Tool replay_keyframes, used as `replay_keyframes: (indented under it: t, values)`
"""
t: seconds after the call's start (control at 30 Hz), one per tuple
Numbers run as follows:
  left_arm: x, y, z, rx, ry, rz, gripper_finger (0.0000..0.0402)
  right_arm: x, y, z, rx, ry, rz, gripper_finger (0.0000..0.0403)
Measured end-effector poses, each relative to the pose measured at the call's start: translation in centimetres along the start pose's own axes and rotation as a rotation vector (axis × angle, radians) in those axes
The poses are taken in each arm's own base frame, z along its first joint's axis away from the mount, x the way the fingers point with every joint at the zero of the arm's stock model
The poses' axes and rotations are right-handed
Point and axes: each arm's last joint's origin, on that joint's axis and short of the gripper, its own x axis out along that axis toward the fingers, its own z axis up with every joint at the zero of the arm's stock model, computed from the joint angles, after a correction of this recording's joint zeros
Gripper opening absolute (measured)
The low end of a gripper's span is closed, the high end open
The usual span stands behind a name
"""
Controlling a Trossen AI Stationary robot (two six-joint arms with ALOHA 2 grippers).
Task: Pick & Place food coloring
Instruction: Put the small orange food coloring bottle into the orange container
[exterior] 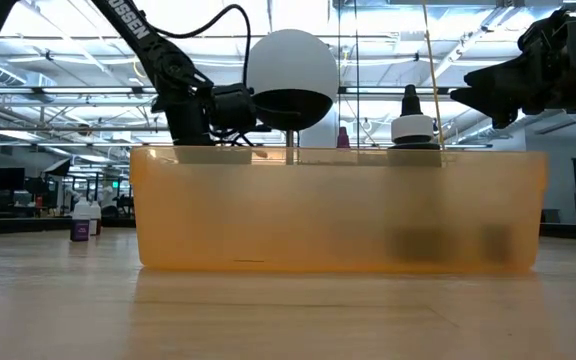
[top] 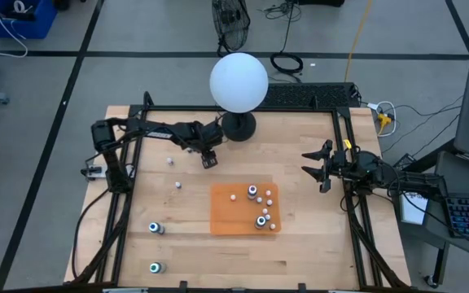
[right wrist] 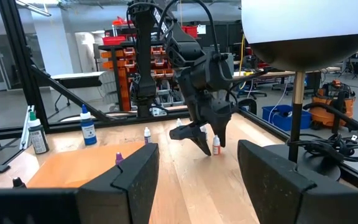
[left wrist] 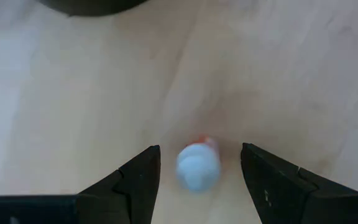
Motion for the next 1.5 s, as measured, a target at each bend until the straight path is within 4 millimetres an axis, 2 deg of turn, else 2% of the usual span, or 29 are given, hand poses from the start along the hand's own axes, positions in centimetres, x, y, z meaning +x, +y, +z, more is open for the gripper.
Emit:
replay_keyframes:
  t: [1.07,1.17,1.4,1.5]
  values:
    - [-0.08,0.14,0.01,0.005,0.005,-0.018,0.0222,0.0,0.0,0.0,0.0,0.0,0.0,0.0208]
    - [-0.09,0.12,0.02,0.006,0.004,-0.02,0.0199,0.0,0.0,-0.01,0.0,0.0,0.0,0.0208]
    - [-0.1,0.13,0.04,0.005,0.002,-0.022,0.0099,0.0,0.0,0.0,0.0,0.0,0.001,0.0208]
    - [-0.13,0.09,0.09,0.007,-0.004,-0.04,0.007,0.0,0.0,-0.01,0.0,0.0,0.0,0.0208]
